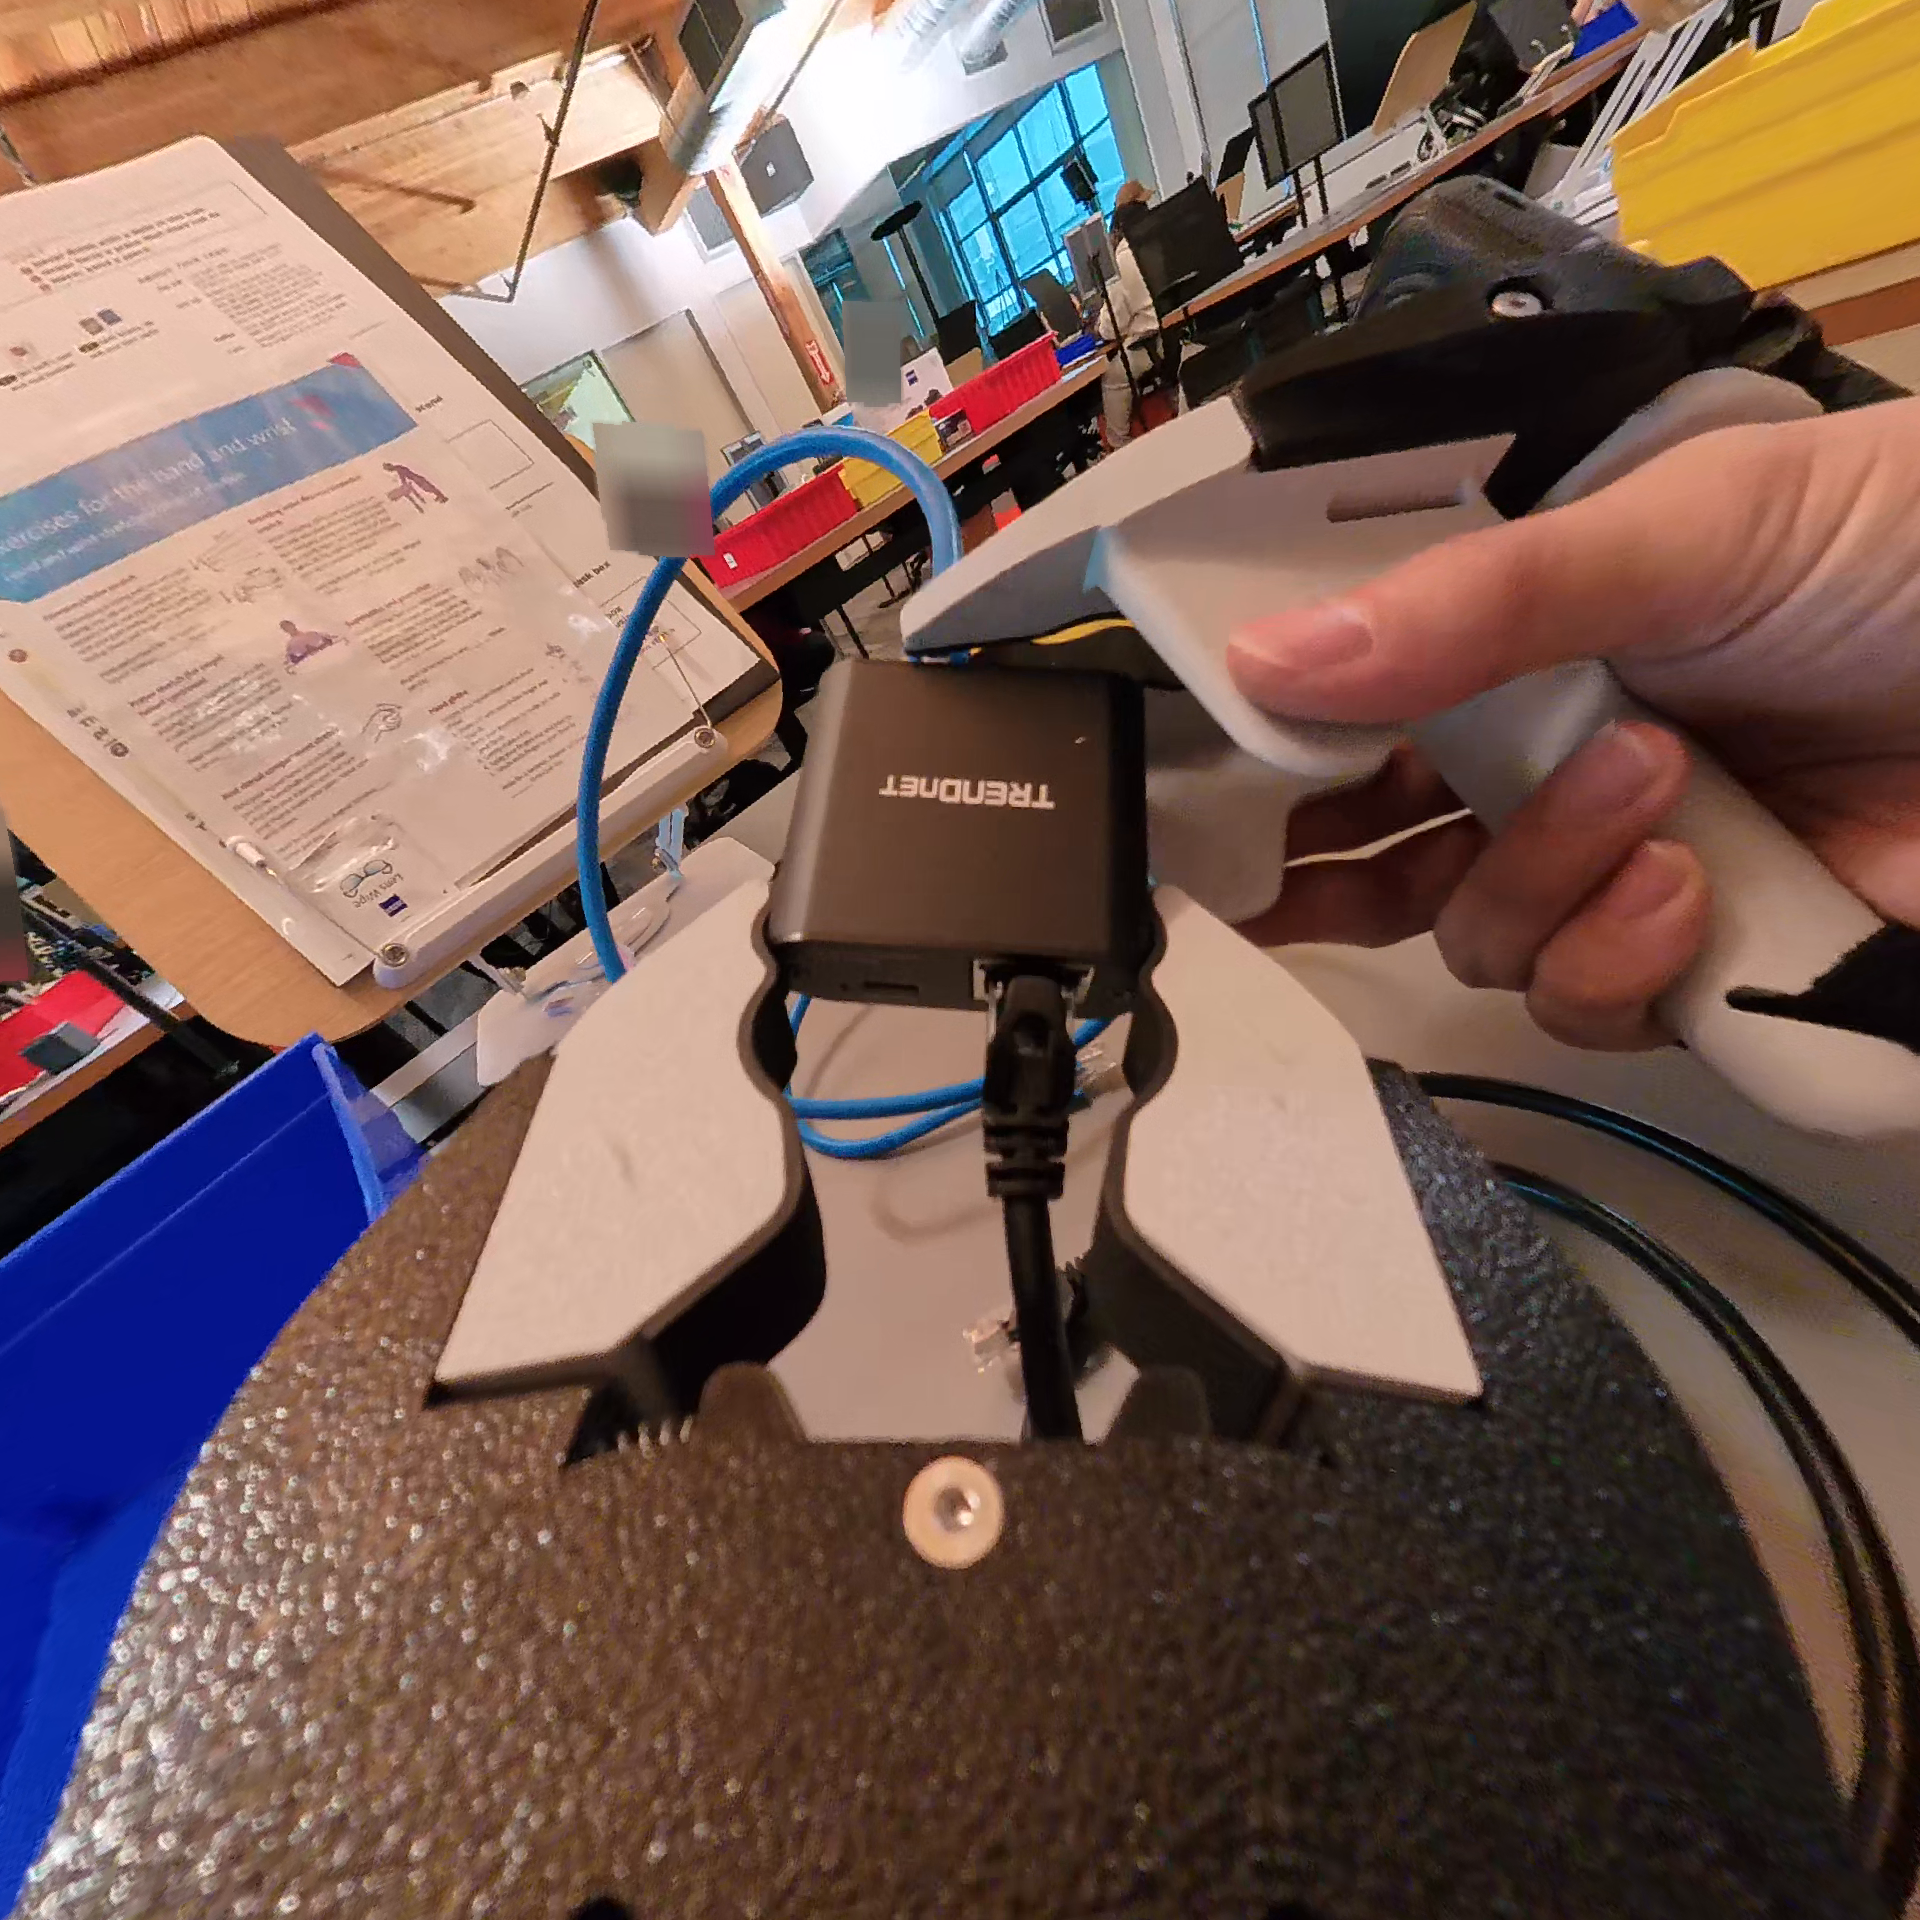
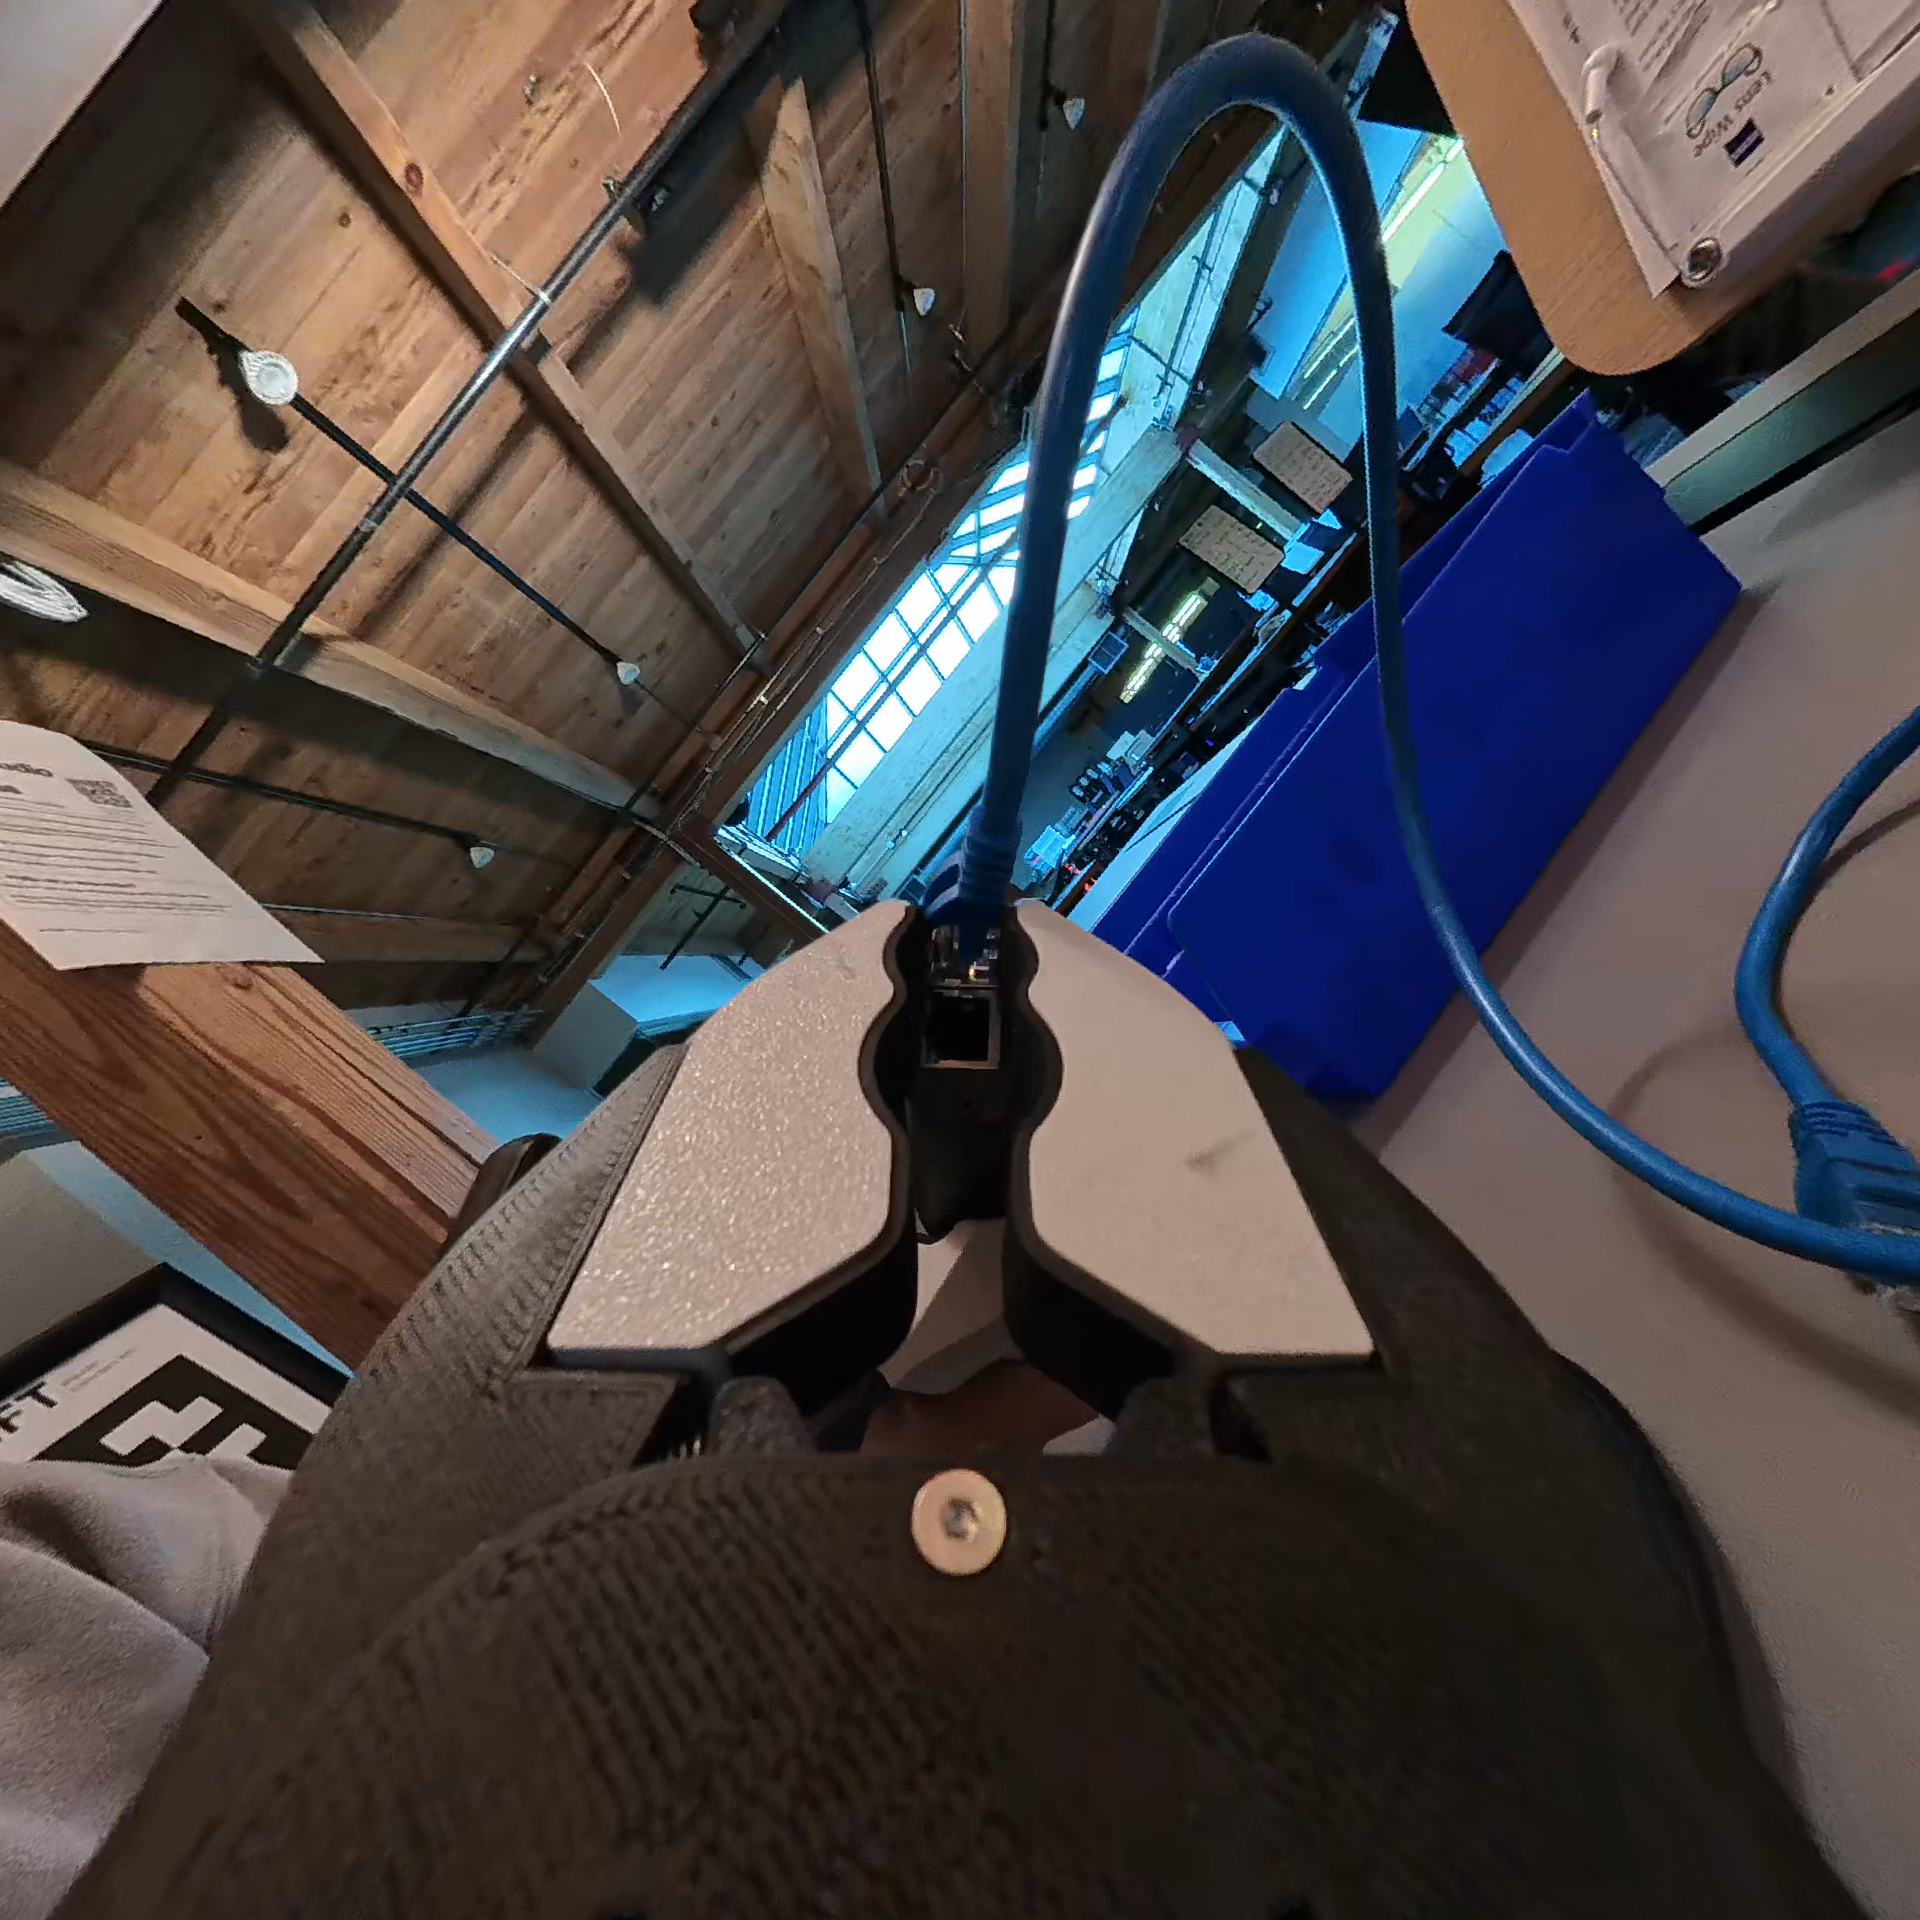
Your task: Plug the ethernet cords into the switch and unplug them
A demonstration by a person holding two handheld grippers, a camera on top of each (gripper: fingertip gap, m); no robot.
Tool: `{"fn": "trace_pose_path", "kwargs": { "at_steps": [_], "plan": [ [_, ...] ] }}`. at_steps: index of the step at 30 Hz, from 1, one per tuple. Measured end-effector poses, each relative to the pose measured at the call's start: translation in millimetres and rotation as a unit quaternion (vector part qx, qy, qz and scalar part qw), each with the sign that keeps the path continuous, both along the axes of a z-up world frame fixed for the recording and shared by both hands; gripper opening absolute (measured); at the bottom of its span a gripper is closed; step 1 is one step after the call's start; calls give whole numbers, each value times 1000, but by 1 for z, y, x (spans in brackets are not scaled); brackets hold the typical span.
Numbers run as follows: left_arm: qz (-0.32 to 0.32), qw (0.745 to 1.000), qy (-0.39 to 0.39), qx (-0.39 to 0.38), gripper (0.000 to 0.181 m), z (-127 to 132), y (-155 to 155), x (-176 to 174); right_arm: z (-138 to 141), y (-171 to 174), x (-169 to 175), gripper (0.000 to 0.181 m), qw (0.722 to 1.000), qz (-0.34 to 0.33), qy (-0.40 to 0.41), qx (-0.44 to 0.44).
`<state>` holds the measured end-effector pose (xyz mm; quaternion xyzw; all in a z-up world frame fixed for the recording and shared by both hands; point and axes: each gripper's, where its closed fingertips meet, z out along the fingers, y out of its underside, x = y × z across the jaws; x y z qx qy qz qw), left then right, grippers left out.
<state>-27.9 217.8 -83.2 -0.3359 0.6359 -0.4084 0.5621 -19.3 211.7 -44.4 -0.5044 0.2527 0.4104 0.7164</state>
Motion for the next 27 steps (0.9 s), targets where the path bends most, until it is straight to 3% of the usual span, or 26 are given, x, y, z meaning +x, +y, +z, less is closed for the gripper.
{"fn": "trace_pose_path", "kwargs": {
  "at_steps": [12,20,27],
  "plan": [
    [14,1000,4,1,62,-1,4,0,-3,2,1,13,1000,3,17,-16],
    [6,1000,2,-4,62,-1,-1,1,-5,-2,-1,13,995,-20,-94,-34],
    [8,1000,-22,1,62,4,-3,0,0,-4,-4,13,991,-29,-132,-19]
  ]
}}
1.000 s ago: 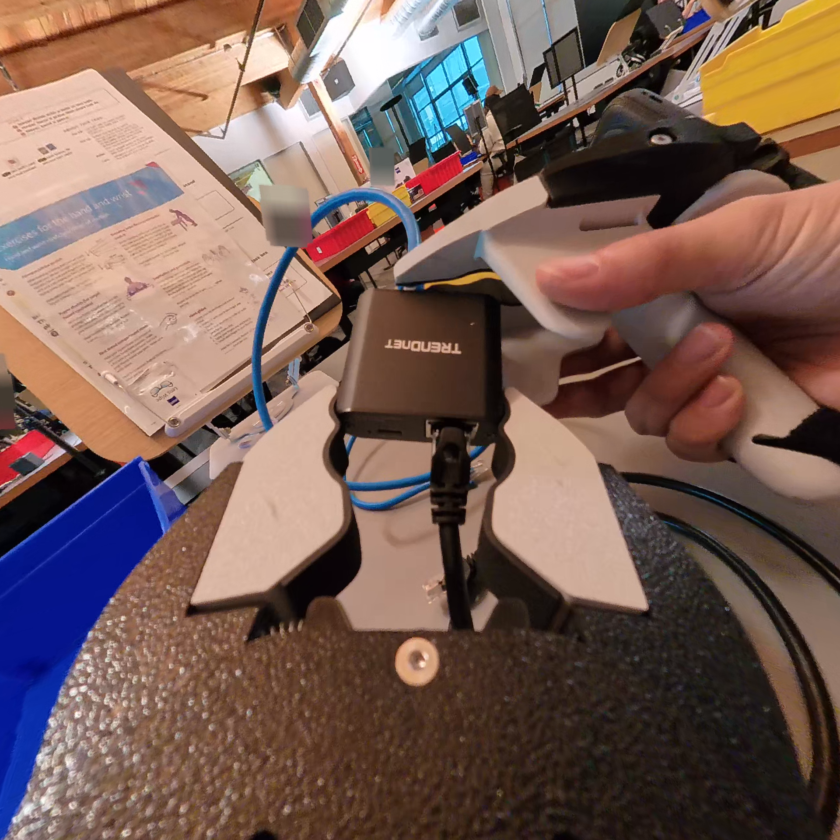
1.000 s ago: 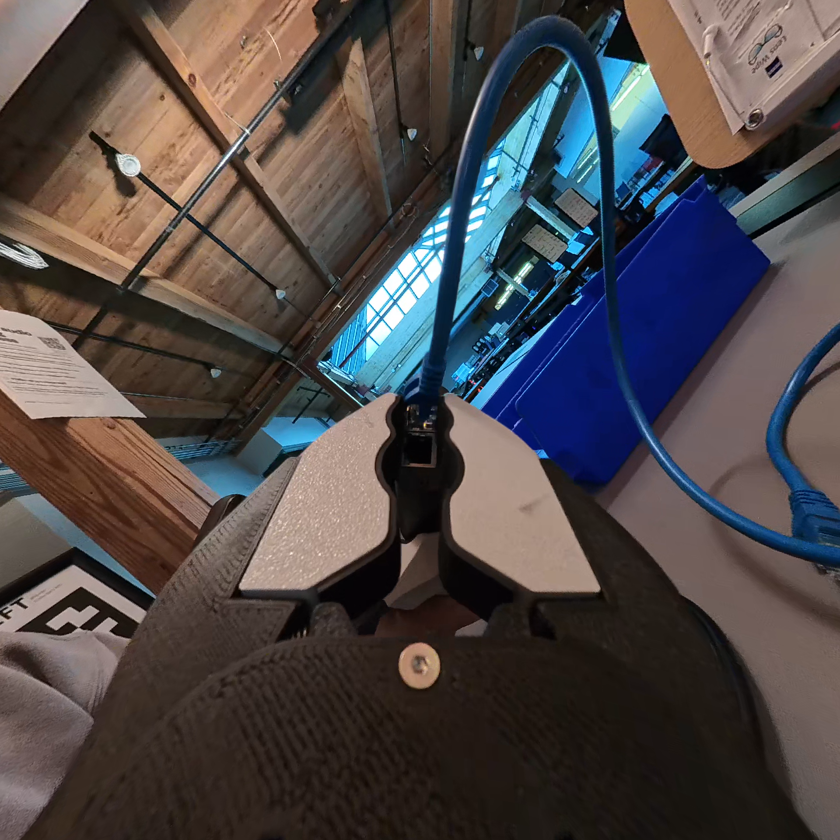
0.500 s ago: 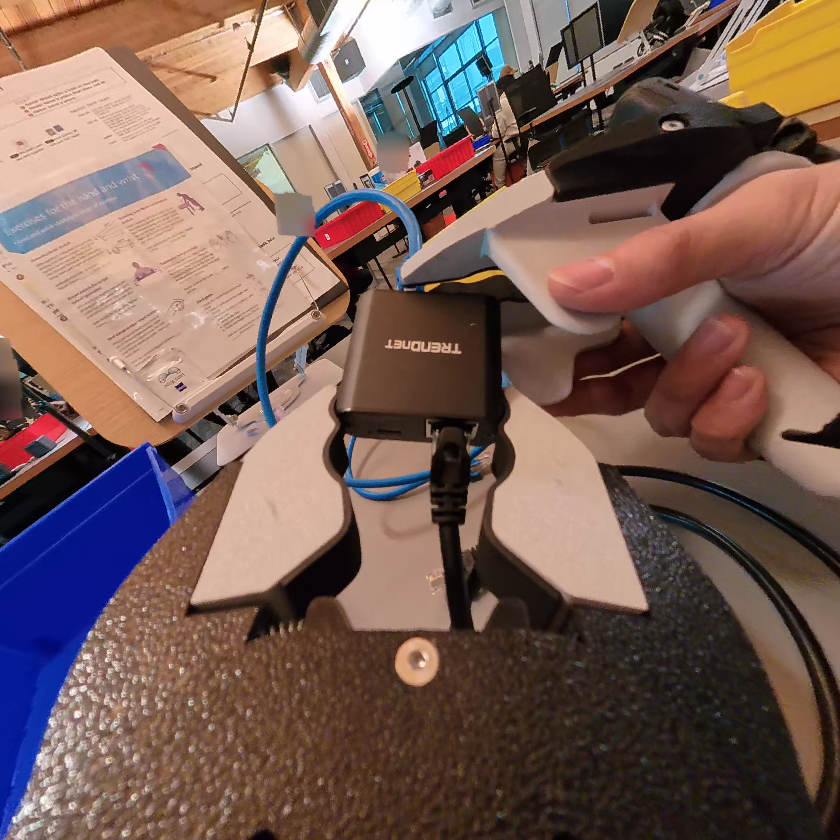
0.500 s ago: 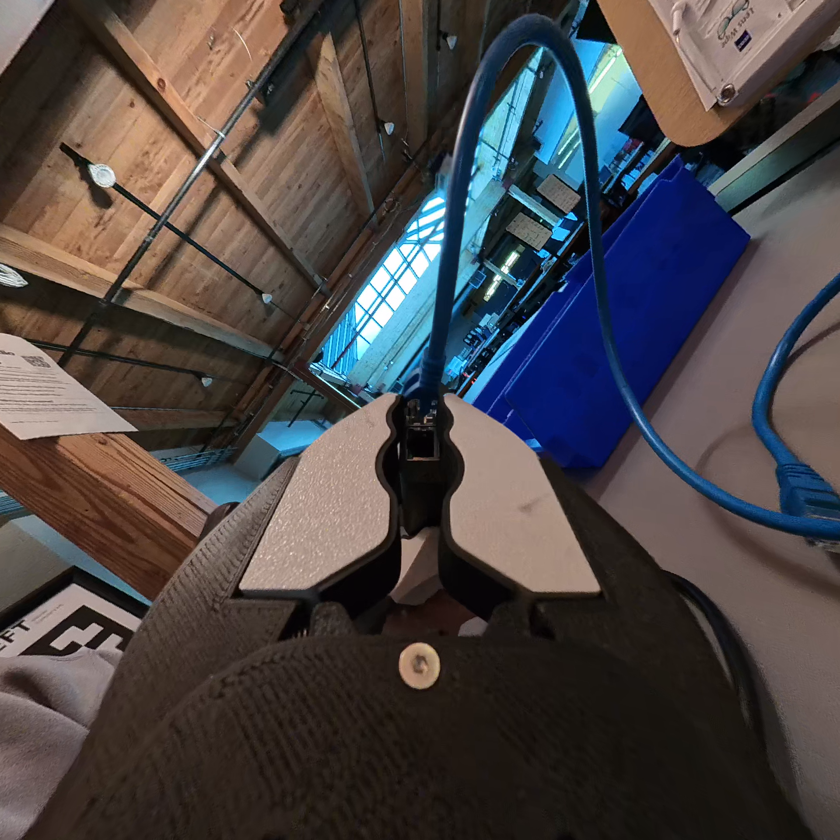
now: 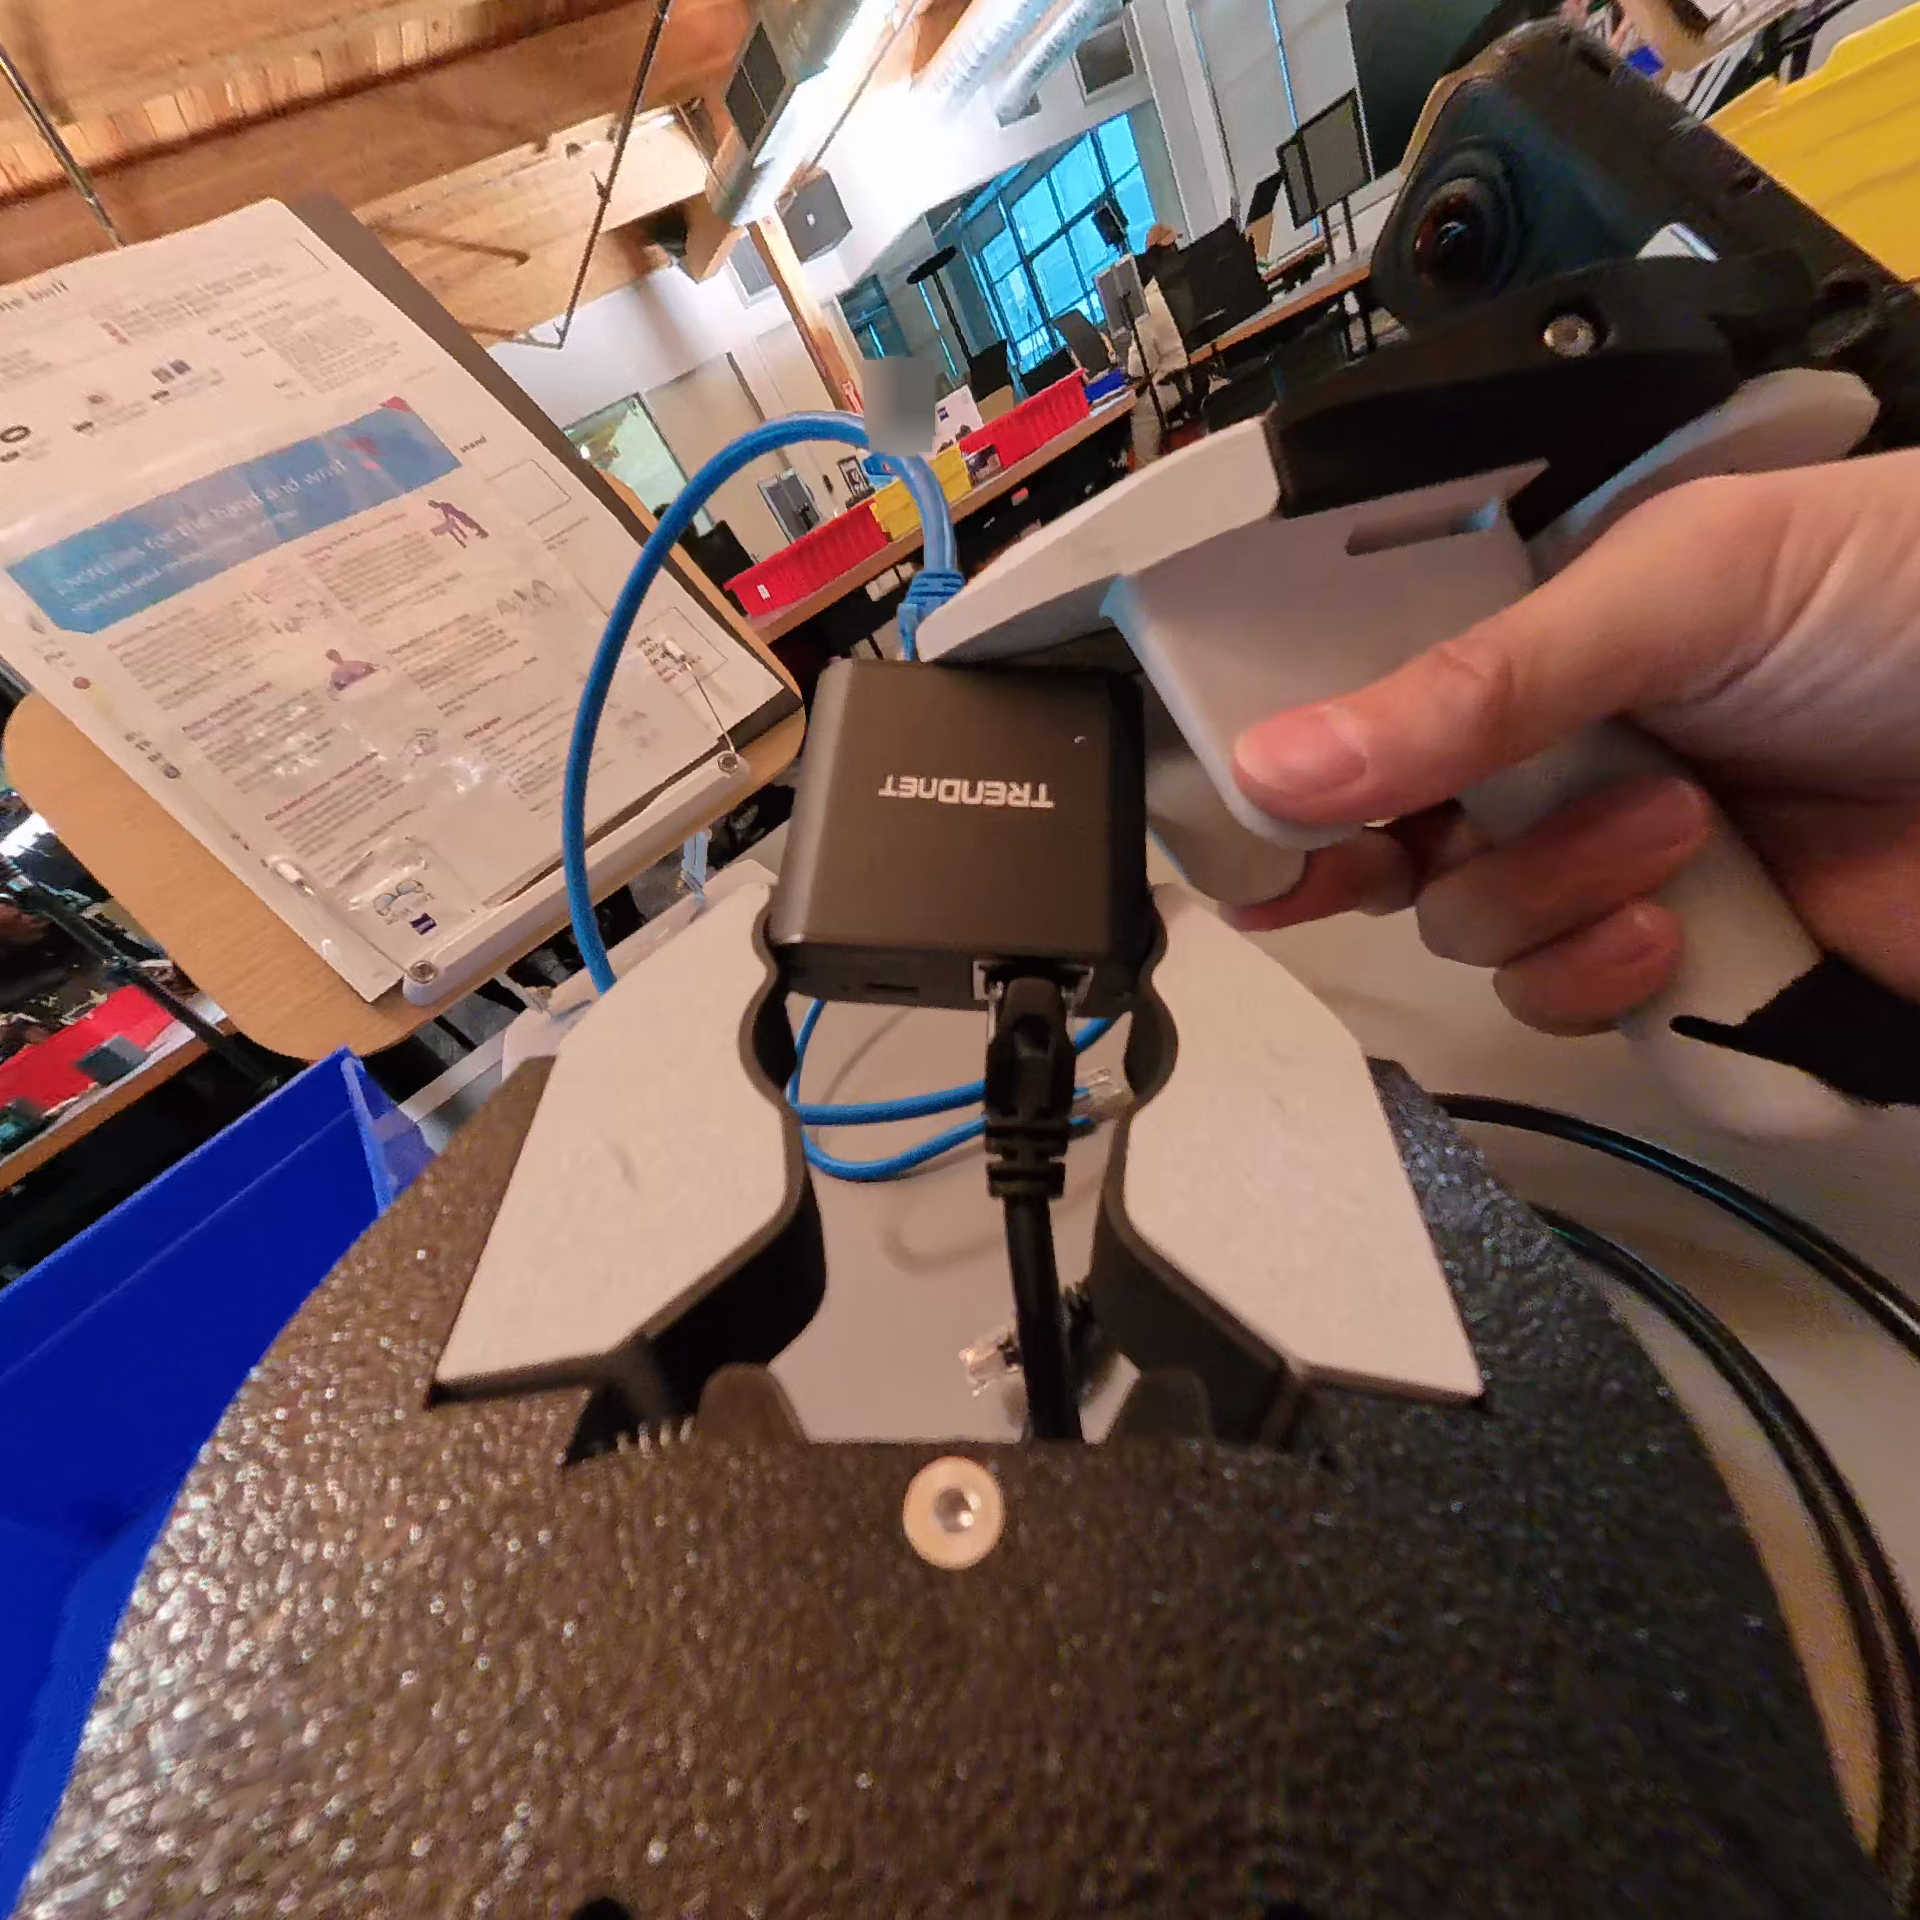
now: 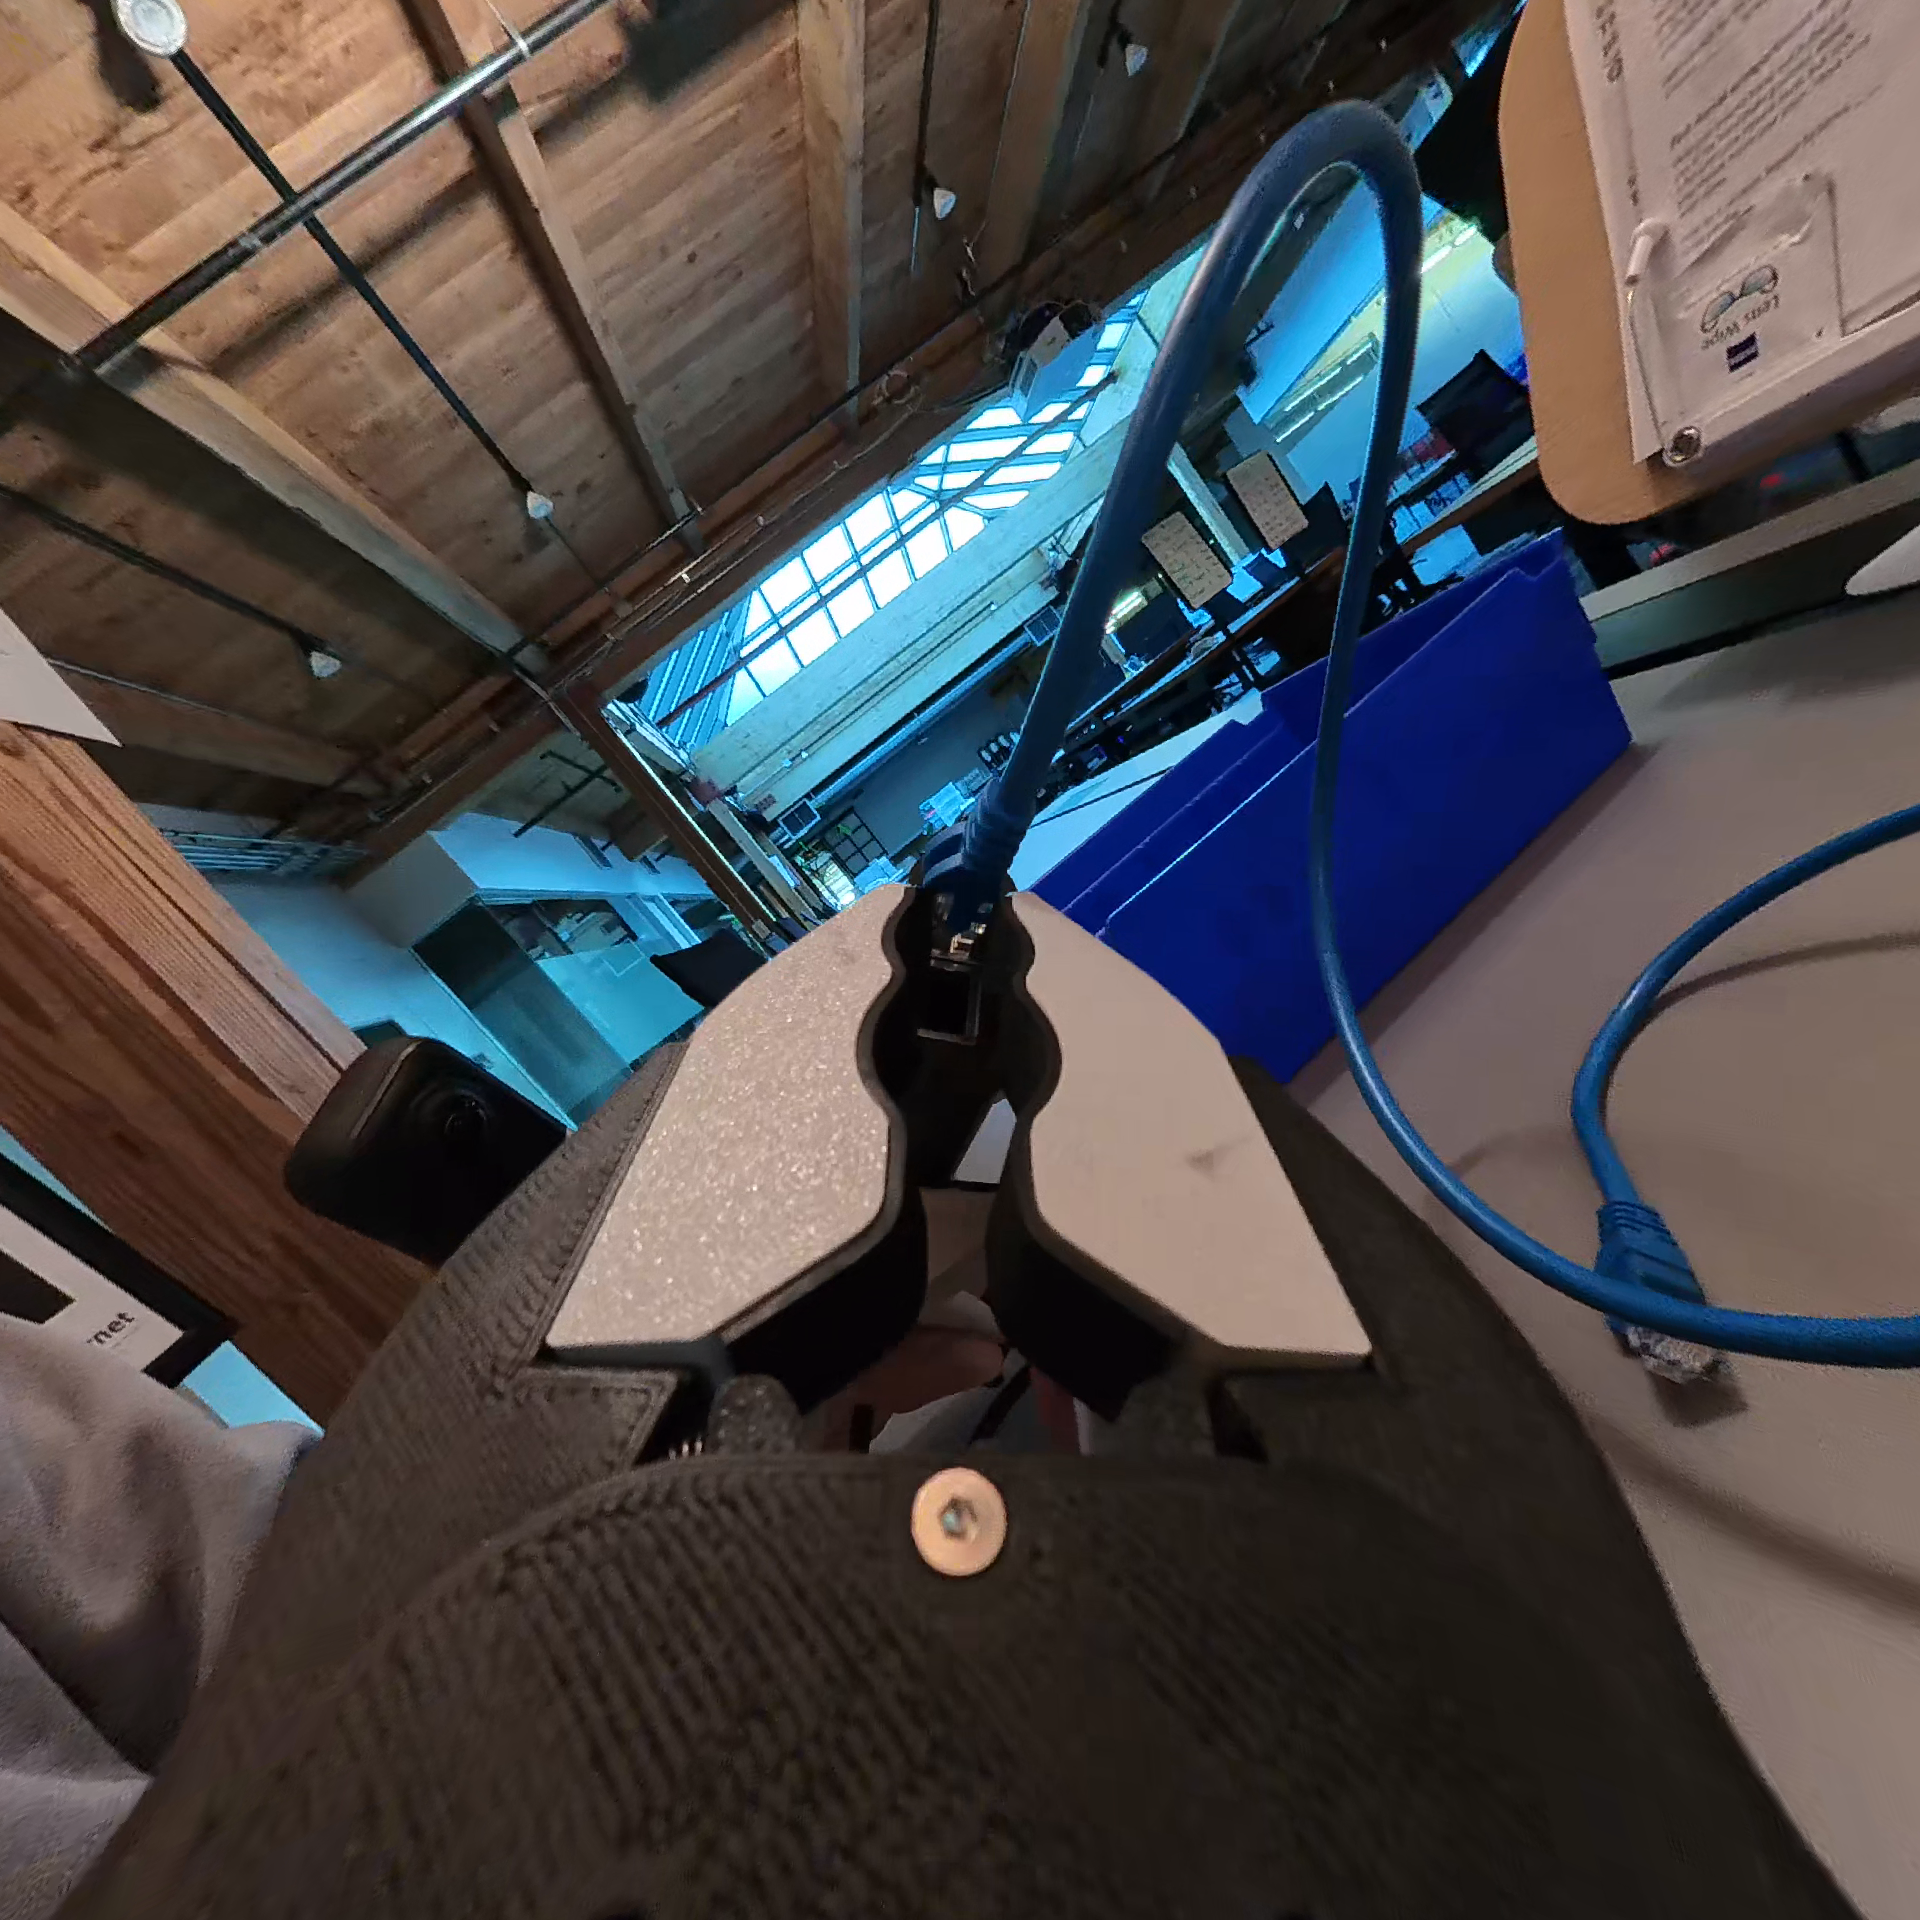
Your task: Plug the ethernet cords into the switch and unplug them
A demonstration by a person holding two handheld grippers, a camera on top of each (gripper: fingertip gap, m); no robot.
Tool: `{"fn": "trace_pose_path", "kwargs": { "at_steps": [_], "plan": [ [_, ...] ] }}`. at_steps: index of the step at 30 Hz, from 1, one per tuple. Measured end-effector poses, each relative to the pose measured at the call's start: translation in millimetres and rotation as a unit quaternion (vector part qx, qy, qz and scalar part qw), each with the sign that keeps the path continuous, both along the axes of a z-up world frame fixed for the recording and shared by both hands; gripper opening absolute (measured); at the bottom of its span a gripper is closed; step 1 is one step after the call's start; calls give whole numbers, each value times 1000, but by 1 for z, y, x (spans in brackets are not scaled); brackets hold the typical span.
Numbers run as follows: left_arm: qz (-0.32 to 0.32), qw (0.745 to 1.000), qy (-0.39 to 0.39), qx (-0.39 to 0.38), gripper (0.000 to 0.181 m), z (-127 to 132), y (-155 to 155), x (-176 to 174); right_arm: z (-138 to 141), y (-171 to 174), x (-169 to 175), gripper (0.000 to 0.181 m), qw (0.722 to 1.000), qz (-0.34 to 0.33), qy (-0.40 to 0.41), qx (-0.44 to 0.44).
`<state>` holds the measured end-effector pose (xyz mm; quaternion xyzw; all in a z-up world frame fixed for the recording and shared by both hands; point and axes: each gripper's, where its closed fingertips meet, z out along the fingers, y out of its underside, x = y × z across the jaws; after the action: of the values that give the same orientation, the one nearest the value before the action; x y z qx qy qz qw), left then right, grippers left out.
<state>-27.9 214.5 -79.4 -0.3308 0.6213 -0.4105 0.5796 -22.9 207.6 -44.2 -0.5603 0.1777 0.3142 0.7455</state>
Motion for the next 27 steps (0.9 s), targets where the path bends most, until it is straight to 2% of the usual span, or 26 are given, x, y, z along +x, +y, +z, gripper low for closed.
{"fn": "trace_pose_path", "kwargs": {
  "at_steps": [5,7,9,10,12,16,19,21,25,27],
  "plan": [
    [-35,995,21,-93,62,-4,-6,2,-2,0,5,15,999,-23,-36,-13],
    [-15,999,9,-47,62,-6,-3,0,7,-10,24,12,998,-56,-24,5],
    [-1,1000,-1,-1,62,-7,-2,-1,11,-17,35,12,993,-69,-92,-18],
    [-16,1000,-1,-18,62,-4,-6,-1,16,-22,38,13,989,-80,-121,-24],
    [-16,998,-7,-54,62,4,-4,-1,35,-31,35,12,986,-59,-153,-24],
    [9,999,-18,-32,61,13,17,-5,85,-67,32,12,966,-63,-252,10],
    [15,998,-16,-52,61,14,29,-7,121,-105,41,13,960,-81,-265,49],
    [14,998,-13,-58,61,13,32,-8,133,-133,58,13,950,-127,-279,54],
    [7,998,-7,-56,62,11,30,-7,124,-176,100,13,947,-165,-276,22],
    [2,998,-4,-55,62,10,28,-6,102,-195,131,13,952,-184,-245,-4]
  ]
}}
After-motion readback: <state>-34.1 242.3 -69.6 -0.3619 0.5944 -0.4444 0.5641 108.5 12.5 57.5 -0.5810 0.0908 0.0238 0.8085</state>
